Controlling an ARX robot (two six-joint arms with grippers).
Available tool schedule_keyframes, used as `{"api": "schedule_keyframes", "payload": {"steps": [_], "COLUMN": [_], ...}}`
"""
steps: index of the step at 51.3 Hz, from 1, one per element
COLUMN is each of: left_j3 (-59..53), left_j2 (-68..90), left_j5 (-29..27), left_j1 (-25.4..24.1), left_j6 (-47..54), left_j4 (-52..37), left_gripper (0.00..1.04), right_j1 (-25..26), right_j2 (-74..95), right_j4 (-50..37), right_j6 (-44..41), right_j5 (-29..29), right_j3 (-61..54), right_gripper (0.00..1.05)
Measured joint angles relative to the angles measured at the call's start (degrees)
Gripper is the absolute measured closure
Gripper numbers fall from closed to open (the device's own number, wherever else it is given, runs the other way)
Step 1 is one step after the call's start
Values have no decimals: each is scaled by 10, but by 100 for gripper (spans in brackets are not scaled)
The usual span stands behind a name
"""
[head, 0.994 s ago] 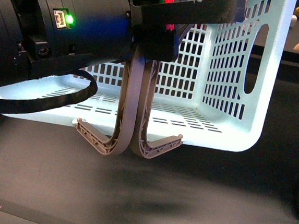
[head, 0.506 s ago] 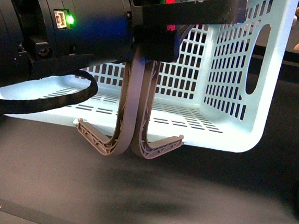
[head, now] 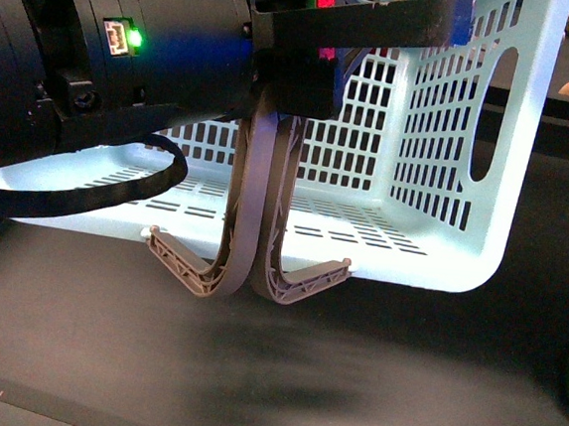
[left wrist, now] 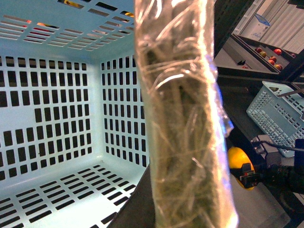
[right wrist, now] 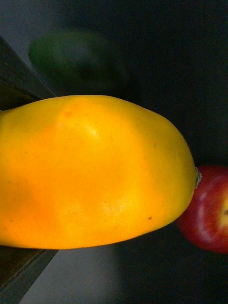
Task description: Pick mango with right arm and hold basket with left
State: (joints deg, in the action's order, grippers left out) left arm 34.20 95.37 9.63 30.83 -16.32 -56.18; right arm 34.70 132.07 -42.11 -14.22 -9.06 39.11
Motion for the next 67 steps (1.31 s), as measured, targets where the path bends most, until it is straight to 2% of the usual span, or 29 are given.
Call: {"api": "schedule_keyframes", "payload": {"steps": [13,22,31,38,47,59,67], "left_j3": [0,0,0,0,0,0,0], "left_j2": [0,0,0,0,0,0,0], "left_j5": [0,0,0,0,0,0,0], "left_j1": [0,0,0,0,0,0,0], "left_j6": [0,0,0,0,0,0,0], "left_j4": [0,0,0,0,0,0,0], "left_gripper": [97,97,97,97,97,97,97], "right_j1": [-81,-199,-315,-380,-484,-529,-541], "right_j2": [-208,-429,-544,-560,-513,-424,-384], "right_j4": [89,180,219,220,191,143,133], "right_j6": [60,127,186,215,254,301,318], "right_j5": [-74,-120,-123,-111,-56,-26,-10], "right_j3": [-76,-100,-99,-95,-56,-6,20], "right_gripper": [46,46,46,46,46,46,46]}}
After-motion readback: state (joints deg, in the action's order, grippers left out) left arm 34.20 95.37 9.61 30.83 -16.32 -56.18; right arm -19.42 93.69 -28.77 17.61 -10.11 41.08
